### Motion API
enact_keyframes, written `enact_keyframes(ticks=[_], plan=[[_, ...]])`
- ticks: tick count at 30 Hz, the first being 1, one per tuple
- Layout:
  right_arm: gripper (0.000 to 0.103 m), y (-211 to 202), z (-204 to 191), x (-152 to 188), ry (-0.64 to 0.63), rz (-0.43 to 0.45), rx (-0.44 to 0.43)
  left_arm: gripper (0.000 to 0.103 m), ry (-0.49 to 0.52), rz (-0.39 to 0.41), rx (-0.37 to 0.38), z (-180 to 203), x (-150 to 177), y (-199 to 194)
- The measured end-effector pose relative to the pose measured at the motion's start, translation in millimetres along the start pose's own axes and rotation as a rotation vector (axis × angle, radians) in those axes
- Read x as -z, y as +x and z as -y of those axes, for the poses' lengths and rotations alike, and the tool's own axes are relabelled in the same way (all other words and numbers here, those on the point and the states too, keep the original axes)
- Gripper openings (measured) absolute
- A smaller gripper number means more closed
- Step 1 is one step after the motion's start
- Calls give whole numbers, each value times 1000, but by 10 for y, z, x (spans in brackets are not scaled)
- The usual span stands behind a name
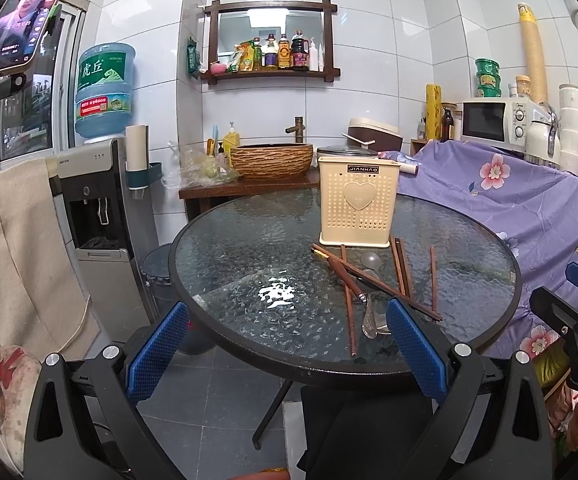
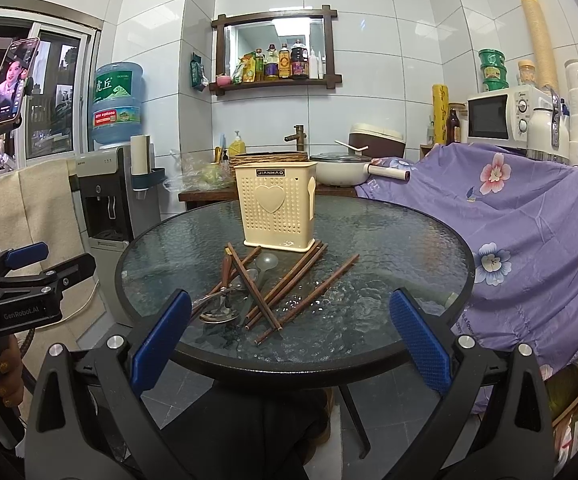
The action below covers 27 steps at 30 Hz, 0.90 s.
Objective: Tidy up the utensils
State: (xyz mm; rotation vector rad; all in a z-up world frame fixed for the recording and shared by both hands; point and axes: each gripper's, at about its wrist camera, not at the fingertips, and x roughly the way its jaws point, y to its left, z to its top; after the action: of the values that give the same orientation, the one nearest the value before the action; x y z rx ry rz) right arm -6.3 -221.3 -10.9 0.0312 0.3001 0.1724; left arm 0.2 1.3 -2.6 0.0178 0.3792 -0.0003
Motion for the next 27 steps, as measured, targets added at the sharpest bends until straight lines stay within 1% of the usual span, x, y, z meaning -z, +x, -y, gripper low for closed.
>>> enact_keyframes(ticks=[27], plan=[[98,26,-6,32,-1,-11,2,97,12,-14,-7,32,10,28]])
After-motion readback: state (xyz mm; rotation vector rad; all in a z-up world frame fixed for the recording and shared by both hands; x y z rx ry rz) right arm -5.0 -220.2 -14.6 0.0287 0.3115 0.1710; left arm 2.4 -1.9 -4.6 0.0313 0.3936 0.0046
